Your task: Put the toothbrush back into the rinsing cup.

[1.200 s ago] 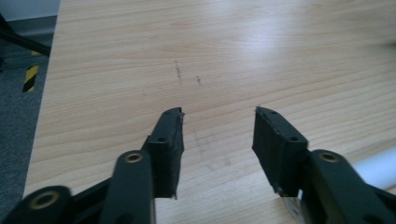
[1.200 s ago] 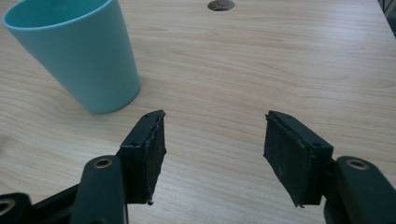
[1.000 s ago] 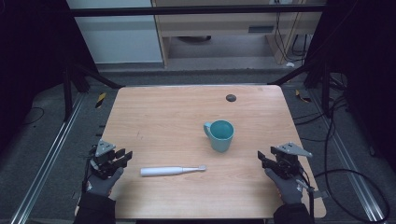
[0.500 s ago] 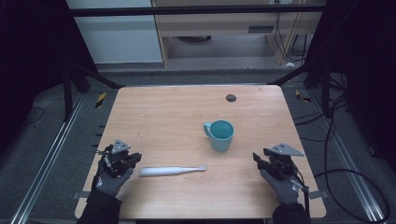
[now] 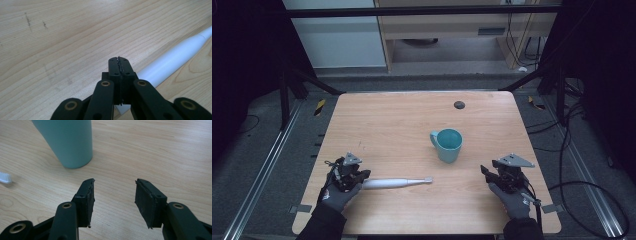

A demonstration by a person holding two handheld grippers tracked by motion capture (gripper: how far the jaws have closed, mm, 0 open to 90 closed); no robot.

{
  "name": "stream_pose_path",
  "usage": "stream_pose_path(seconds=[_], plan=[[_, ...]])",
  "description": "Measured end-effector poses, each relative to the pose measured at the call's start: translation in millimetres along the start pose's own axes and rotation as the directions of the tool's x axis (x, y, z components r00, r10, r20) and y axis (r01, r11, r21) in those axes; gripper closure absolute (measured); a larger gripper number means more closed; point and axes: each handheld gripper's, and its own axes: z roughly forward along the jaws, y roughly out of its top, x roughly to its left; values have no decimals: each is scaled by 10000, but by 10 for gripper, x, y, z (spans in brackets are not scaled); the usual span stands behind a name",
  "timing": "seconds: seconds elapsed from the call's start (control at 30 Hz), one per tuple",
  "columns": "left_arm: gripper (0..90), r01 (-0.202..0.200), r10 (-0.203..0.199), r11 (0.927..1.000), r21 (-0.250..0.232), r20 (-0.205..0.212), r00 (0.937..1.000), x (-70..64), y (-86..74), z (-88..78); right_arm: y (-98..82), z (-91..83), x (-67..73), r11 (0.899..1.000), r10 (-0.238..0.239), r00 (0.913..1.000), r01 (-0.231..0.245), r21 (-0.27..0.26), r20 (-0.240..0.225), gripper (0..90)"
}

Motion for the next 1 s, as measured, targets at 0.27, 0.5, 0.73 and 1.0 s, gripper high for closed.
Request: stream_pose_path(seconds=[0.27, 0.5, 0.73, 1.0], plan=[[895, -58, 54, 9998, 203, 201, 9998, -8, -14, 31, -3, 13, 7, 9999, -81, 10000, 81, 61, -15, 486], [894, -117, 107, 9996, 270, 336, 9994, -29, -20, 32, -8, 15, -1, 9999, -35, 10000, 35, 110, -10, 480], [894, -105, 88, 9993, 346, 475, 9988, -55, -30, 28, -12, 19, -3, 9999, -56, 10000, 55, 156, 27, 472], [894, -170, 146, 9991, 388, 613, 9980, -83, -46, 9, -16, 20, -13, 9997, -83, 9999, 82, 211, 59, 464]])
